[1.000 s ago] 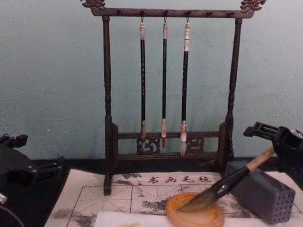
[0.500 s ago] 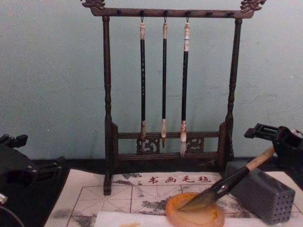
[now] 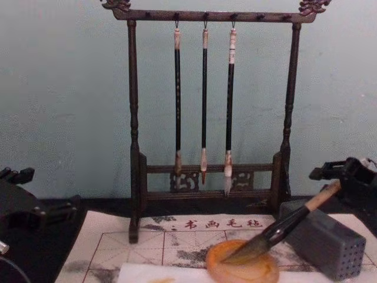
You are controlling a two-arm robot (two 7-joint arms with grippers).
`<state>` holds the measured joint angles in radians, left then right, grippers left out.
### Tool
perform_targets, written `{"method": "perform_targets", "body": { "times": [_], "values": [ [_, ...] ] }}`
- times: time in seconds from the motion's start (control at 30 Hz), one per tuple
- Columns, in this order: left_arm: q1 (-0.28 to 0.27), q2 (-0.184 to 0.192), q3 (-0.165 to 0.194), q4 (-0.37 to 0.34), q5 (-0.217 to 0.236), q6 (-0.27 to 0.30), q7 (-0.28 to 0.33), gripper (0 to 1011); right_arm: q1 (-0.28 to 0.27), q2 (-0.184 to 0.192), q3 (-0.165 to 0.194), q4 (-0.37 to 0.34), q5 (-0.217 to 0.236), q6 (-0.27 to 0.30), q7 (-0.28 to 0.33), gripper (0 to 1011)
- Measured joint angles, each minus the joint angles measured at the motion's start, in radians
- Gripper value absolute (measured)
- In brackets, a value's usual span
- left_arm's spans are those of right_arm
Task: Pick up the brush from the inkstone, write on the paper, then place the brush back to its original position.
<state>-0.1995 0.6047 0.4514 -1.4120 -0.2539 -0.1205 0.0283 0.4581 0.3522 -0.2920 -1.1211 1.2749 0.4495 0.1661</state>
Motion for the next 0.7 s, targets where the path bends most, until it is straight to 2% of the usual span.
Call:
{"method": "perform_targets", "body": {
  "times": [0.07, 0.1, 0.27, 0.7],
  "values": [
    [0.000, 0.000, 0.000, 0.000, 0.000, 0.000, 0.000, 1001, 0.000, 0.000, 0.000, 0.000, 0.000, 0.000, 0.000, 403],
    [0.000, 0.000, 0.000, 0.000, 0.000, 0.000, 0.000, 1001, 0.000, 0.000, 0.000, 0.000, 0.000, 0.000, 0.000, 343],
    [0.000, 0.000, 0.000, 0.000, 0.000, 0.000, 0.000, 1001, 0.000, 0.000, 0.000, 0.000, 0.000, 0.000, 0.000, 190],
    [0.000, 0.000, 0.000, 0.000, 0.000, 0.000, 0.000, 1001, 0.000, 0.000, 0.000, 0.000, -0.001, 0.000, 0.000, 185]
  ]
}}
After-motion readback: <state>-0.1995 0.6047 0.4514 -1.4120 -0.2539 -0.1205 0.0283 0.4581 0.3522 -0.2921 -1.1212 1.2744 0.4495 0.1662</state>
